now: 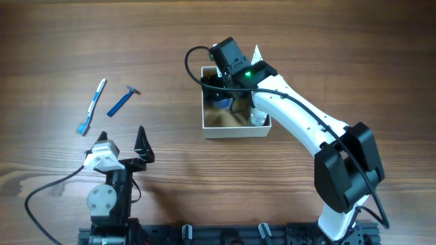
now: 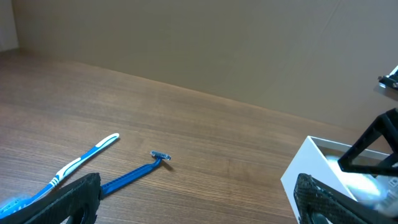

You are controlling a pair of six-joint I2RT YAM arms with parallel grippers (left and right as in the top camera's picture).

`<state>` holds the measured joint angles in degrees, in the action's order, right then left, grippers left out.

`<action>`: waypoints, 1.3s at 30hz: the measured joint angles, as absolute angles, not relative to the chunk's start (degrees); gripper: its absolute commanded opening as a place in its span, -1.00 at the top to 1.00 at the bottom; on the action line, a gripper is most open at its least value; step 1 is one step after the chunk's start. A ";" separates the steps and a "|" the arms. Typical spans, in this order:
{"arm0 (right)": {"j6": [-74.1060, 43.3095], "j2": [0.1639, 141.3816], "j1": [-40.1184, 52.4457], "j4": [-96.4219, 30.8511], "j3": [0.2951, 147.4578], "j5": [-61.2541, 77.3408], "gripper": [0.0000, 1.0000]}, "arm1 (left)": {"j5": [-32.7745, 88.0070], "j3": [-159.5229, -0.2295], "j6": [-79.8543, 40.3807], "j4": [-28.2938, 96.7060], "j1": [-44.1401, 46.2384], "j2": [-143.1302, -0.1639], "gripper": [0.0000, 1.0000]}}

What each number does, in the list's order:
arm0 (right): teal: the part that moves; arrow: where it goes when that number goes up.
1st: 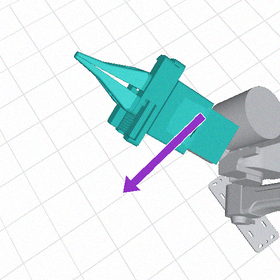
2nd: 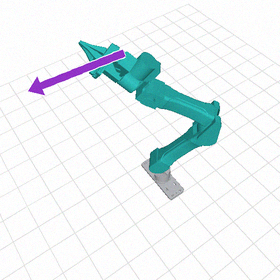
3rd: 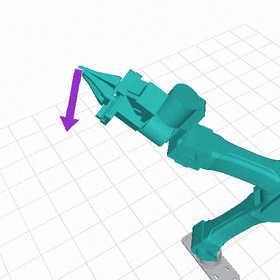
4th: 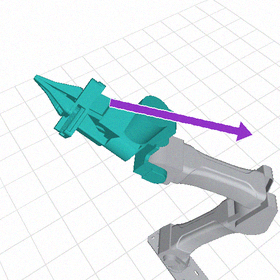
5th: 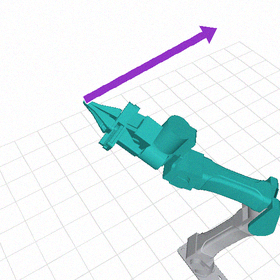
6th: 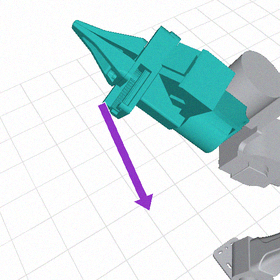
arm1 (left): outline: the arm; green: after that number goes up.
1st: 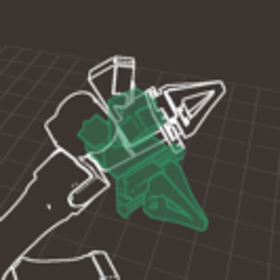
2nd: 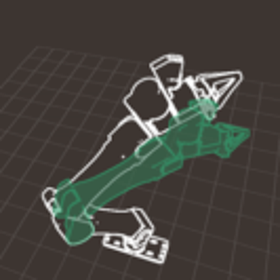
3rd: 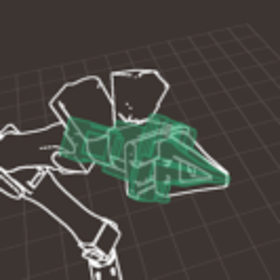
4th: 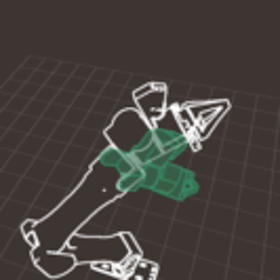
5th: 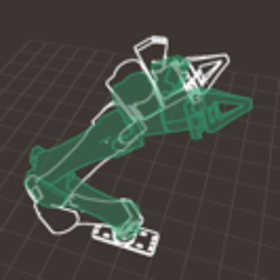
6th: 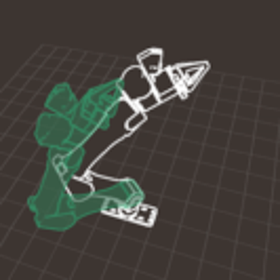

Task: Pack container
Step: 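Place the swab tub into the box's left corner and release, then reach the left gripper to the blue toothbrush and grasp its handle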

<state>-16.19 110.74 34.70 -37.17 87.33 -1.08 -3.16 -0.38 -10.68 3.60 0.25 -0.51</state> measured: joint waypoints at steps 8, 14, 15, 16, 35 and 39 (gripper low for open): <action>-14.15 110.74 34.70 -38.22 88.84 -1.08 -0.99 | -3.16 -0.38 -10.68 3.60 0.25 -0.54 -1.00; -12.47 108.22 34.70 -45.50 94.28 -1.04 -0.99 | -3.16 -0.38 -10.68 3.60 0.25 -0.51 -1.00; -12.29 107.18 34.72 -47.05 95.11 -0.99 -0.99 | -3.16 -0.38 -10.68 3.60 0.25 -0.51 -0.99; -12.19 105.84 34.70 -48.18 95.70 -0.95 -0.99 | -3.16 -0.38 -10.68 3.60 0.25 -0.54 -1.00; -29.43 79.46 1.85 -70.00 98.76 0.91 -0.99 | -3.14 -0.38 -10.68 3.60 0.25 -0.51 -0.99; -30.39 79.88 -2.72 -70.35 98.61 1.61 -0.99 | -1.50 -0.38 -10.68 3.60 0.25 -0.51 -0.99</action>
